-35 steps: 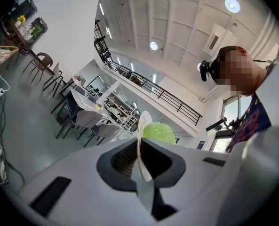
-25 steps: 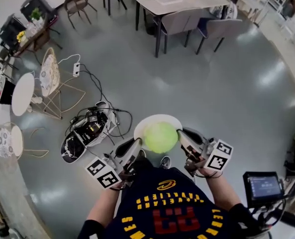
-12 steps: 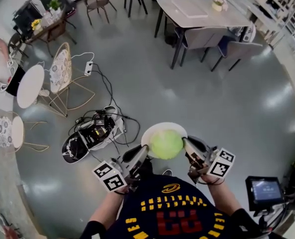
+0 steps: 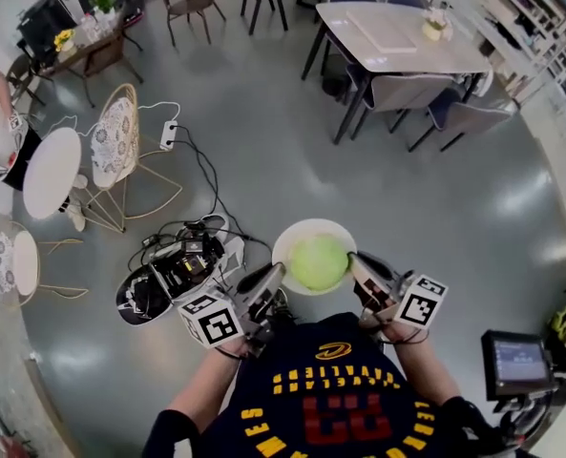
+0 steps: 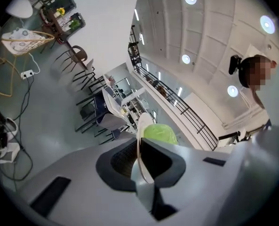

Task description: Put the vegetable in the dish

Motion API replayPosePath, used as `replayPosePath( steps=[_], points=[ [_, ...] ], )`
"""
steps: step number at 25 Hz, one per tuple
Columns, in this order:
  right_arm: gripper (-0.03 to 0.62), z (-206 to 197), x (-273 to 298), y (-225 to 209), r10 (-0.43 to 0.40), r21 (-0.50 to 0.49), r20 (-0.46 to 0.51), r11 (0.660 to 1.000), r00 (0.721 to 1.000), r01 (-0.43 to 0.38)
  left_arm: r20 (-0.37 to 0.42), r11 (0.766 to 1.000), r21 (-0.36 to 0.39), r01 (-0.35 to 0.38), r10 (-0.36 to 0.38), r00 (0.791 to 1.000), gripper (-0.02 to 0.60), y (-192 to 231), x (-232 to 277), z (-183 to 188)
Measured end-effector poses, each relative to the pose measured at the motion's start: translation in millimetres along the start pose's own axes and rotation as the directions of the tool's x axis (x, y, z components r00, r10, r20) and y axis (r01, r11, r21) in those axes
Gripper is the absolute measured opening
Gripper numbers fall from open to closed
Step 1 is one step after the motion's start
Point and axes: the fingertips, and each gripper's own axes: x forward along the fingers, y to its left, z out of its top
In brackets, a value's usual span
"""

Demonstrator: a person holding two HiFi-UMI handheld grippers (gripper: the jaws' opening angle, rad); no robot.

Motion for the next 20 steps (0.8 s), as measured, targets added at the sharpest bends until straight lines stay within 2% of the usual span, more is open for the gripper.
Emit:
replayPosePath(
  steps=[4,11,16,20],
  points=[
    [0.021,6,36,-14,-0.022,0.056,-0.045,0.998,0.999,0.024,0.014,0.997,-0.076,-0.03,0.031,0.999,0.02,27,5,23],
    [0.021,11,85,-55,-0.022,0.146,-0.116,0.989,0.993,0.039,0.022,0.981,-0.161,-0.108,0.113,0.993,0.02,72,21,51],
    [0.021,35,130,-98,0.011,0.205,-0.175,0.978,0.984,0.026,0.04,0.963,-0.181,-0.2,0.211,0.977,0.02,105,55,85],
    [0.021,76,167,-129,0.063,0.254,-0.19,0.967,0.98,-0.013,0.077,0.943,-0.205,-0.262,0.282,0.956,0.02,126,91,120]
  ],
)
